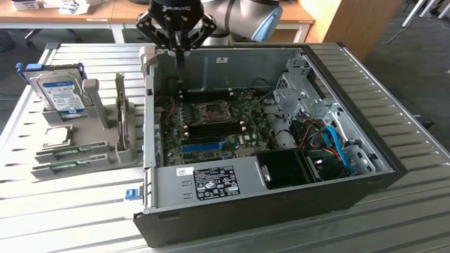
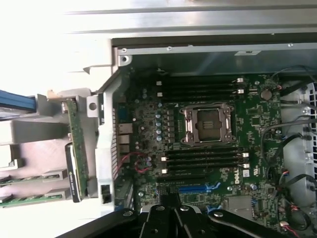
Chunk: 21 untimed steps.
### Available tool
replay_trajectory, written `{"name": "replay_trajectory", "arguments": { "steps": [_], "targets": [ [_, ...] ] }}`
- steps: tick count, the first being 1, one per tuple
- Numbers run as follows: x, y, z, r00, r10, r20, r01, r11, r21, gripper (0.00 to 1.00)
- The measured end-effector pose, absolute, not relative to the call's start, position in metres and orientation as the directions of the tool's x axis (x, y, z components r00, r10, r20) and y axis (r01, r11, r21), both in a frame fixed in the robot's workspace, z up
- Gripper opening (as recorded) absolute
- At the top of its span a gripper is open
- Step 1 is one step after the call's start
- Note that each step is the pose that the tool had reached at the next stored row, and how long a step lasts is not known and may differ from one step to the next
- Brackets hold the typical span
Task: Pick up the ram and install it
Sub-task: 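Reach for the ram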
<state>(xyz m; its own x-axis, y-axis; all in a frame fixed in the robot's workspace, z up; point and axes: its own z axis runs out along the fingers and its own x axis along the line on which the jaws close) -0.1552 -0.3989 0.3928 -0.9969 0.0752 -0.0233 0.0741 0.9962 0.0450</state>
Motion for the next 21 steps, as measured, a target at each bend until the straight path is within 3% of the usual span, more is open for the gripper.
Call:
{"name": "replay_trajectory", "arguments": {
  "steps": [21],
  "targets": [
    [-0.209,-0.399,0.391,-0.997,0.075,-0.023,0.074,0.996,0.045,0.11]
  ]
}}
